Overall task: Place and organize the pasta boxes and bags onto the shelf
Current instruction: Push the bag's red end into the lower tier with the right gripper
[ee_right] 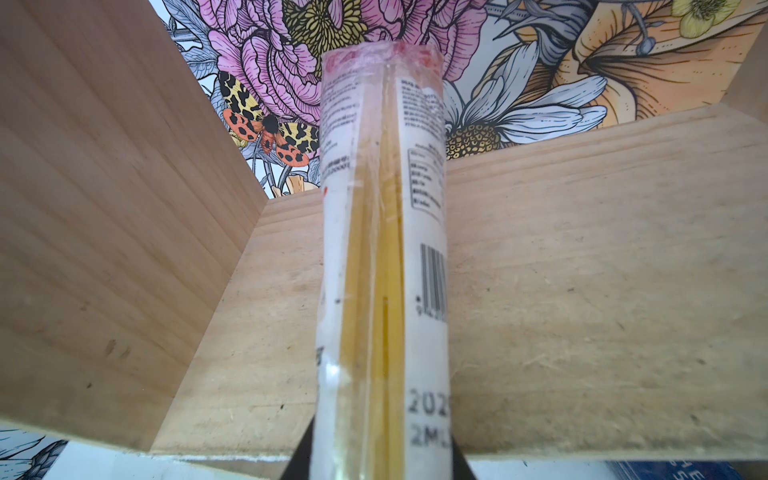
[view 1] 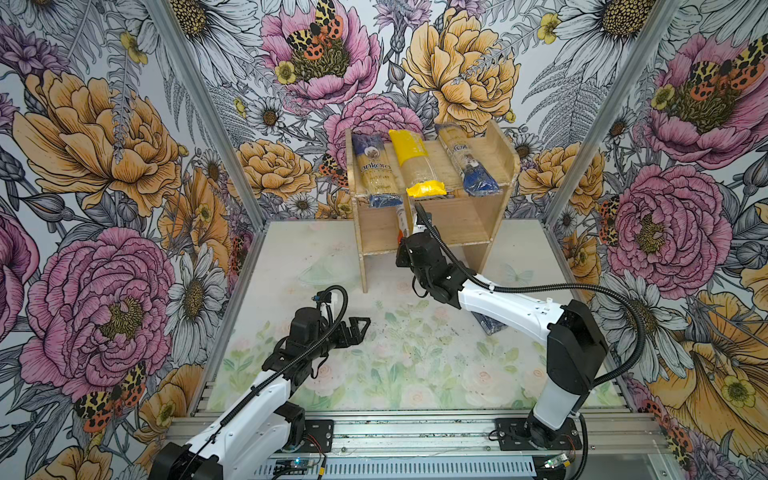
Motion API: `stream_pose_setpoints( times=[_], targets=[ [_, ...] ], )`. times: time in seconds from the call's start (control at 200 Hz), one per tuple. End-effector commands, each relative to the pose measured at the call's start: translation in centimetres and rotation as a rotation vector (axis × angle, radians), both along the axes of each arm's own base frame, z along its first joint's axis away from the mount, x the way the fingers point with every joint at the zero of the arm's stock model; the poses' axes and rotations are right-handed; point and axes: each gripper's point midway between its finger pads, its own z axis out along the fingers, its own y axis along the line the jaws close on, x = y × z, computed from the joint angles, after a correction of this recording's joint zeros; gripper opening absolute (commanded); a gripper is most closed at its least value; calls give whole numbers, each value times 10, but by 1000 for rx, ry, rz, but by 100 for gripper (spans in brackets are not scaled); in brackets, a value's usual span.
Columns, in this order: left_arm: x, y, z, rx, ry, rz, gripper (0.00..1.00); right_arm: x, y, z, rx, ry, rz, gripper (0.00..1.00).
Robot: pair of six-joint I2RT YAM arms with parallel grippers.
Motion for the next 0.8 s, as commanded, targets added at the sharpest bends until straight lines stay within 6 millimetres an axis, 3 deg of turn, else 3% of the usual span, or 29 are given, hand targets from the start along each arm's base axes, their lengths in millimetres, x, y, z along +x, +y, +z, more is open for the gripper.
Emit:
stream_pose_setpoints(
  times=[0.0,0.26,0.796],
  targets=[
    [2,1,4,6,-37,-12,99,9,9,67,163,-163,-20,6],
    [2,1,4,7,-35,-13,99,9,6,58,152,-152,-35,17],
    [2,1,4,10,-31,-10,99,9,6,47,137,-137,-36,31]
  ],
)
